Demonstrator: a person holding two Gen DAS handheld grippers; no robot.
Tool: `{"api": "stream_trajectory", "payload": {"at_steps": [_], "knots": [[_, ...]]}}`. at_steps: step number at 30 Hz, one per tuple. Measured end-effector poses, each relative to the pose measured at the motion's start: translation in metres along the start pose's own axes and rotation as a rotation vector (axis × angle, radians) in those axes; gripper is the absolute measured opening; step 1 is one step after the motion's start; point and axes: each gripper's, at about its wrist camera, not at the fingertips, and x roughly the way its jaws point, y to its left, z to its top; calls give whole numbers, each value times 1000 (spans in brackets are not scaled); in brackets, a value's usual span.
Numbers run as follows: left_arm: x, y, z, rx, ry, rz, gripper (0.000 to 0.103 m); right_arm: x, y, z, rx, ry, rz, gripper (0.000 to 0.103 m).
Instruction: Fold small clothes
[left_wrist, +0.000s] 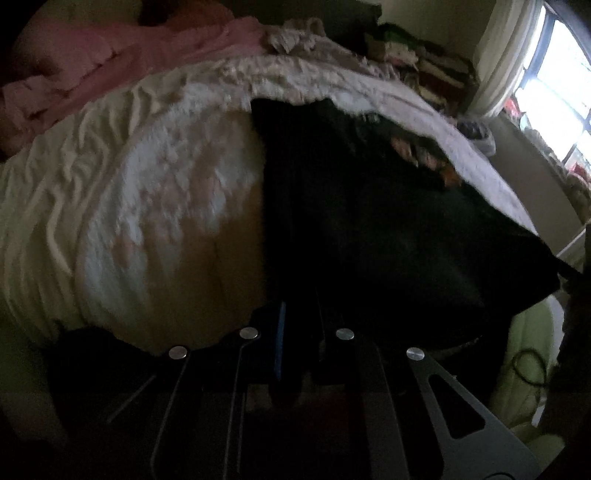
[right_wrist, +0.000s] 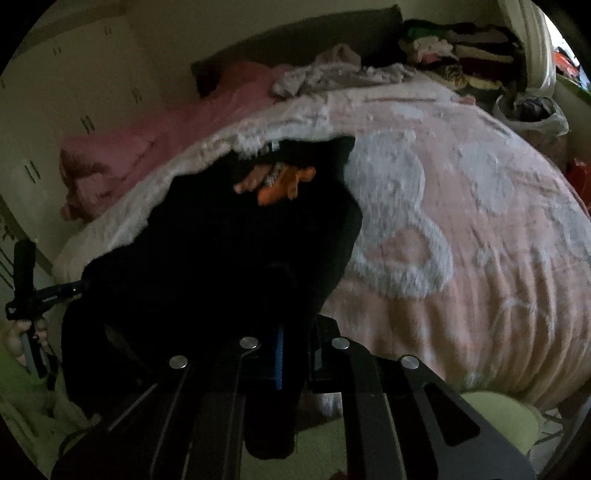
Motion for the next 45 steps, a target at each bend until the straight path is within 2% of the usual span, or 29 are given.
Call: {"api": "stream_trajectory", "payload": {"at_steps": [5, 10, 23, 36, 45], "knots": [[-3, 0, 30, -3, -54, -1, 4, -2, 0, 24, -2, -50, -3, 8], [0, -1, 51, 0, -80, 30, 4, -1, 1, 45, 1, -91, 0, 7], [19, -5, 107, -4, -144, 90, 4, 32, -3, 111, 40, -142, -16, 8], [40, -10, 135, -12, -168, 105, 4, 66, -20, 133, 95, -121, -42, 8], [70, 0, 144, -48, -133, 128, 4, 90, -30, 132, 116, -88, -89, 8]]}}
